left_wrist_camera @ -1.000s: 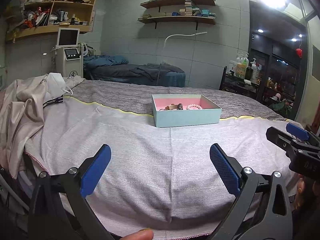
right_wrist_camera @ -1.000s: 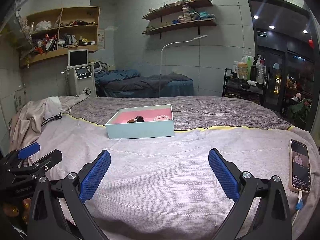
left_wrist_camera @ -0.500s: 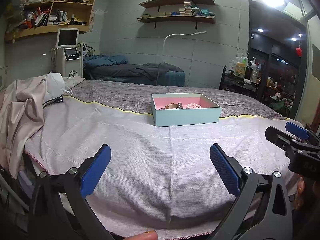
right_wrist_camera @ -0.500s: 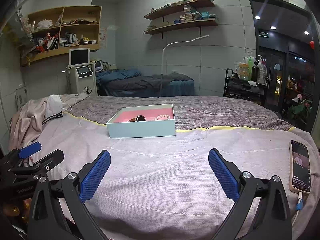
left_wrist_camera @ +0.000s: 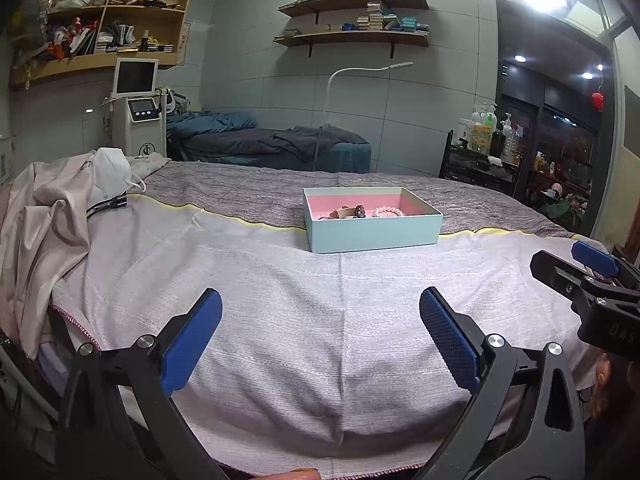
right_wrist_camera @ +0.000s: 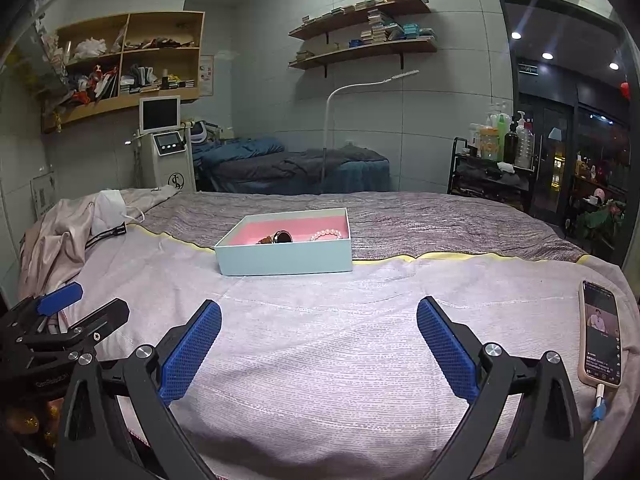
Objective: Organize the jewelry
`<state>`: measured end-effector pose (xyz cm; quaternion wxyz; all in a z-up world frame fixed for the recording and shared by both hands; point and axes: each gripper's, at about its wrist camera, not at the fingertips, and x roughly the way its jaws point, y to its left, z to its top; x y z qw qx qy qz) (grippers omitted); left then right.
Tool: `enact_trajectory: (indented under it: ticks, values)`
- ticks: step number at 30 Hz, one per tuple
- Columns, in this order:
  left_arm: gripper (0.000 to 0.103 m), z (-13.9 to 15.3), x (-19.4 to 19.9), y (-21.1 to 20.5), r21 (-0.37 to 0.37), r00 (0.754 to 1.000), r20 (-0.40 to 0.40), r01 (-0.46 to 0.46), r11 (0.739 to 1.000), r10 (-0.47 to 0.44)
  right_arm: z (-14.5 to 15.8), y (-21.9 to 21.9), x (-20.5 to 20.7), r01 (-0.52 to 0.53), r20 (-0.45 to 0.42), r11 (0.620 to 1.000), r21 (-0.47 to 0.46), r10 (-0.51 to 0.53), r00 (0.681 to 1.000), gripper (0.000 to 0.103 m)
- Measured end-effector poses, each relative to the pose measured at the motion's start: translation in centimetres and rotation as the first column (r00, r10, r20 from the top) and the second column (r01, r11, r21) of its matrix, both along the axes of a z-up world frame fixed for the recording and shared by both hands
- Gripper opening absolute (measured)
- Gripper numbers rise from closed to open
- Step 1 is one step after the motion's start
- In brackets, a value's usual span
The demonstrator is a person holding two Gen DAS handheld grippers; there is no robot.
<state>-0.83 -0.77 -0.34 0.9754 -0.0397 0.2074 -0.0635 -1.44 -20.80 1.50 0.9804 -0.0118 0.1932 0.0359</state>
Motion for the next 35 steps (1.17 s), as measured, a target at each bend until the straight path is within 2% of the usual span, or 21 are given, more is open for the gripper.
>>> enact_trajectory:
  ticks: [35]
  values:
    - [0.097, -0.11, 0.17, -0.12, -0.001, 1.0, -0.008, -0.008, 1.0, 0.008, -0.04, 0.0, 0.11, -0.007, -0.005, 1.0, 0.005, 0.007, 1.0, 0.096]
